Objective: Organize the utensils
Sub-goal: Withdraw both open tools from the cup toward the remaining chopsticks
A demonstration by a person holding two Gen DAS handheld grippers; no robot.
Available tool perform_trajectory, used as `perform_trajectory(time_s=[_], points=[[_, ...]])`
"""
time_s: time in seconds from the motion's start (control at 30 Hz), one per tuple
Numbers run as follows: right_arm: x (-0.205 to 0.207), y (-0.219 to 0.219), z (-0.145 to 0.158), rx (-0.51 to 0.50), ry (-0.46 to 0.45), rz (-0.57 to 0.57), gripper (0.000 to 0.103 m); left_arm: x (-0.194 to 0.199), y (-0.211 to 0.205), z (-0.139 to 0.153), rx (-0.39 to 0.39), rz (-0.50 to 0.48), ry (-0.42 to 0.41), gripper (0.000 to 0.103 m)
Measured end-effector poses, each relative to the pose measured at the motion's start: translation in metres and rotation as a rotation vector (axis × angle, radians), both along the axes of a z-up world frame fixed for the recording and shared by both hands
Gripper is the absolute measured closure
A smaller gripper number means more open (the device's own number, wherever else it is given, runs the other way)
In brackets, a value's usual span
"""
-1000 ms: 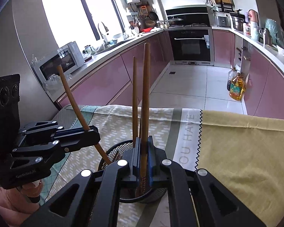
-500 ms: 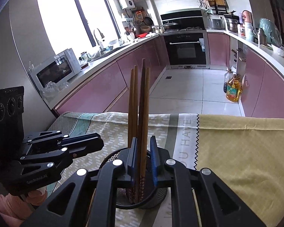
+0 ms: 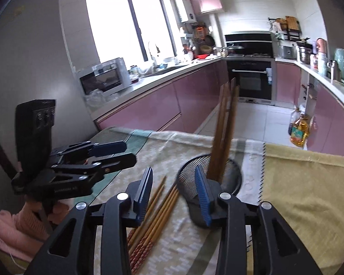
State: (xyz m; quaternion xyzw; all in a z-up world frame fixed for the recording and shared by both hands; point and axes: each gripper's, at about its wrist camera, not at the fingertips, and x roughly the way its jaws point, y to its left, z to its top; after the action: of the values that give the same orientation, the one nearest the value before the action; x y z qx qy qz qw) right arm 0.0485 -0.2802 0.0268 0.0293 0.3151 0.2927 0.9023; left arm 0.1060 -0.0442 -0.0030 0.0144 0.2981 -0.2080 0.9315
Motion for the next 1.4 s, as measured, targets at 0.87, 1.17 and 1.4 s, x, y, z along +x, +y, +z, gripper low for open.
perform_trajectory(time_s=[0.87, 1.17, 1.4], points=[[0.003, 0.048, -0.101, -0.134, 0.236, -0.038, 0.067, -0.009, 0.009, -0.100, 0.124, 0.063, 0.266, 0.036], [0.005, 0.059, -0.105, -0.160, 0.234, -0.041, 0.067, -0.008, 0.006, -0.101, 0.135, 0.065, 0.271, 0.036], [0.008, 0.065, -0.104, -0.179, 0.231, -0.048, 0.067, -0.006, 0.006, -0.101, 0.137, 0.064, 0.277, 0.035]])
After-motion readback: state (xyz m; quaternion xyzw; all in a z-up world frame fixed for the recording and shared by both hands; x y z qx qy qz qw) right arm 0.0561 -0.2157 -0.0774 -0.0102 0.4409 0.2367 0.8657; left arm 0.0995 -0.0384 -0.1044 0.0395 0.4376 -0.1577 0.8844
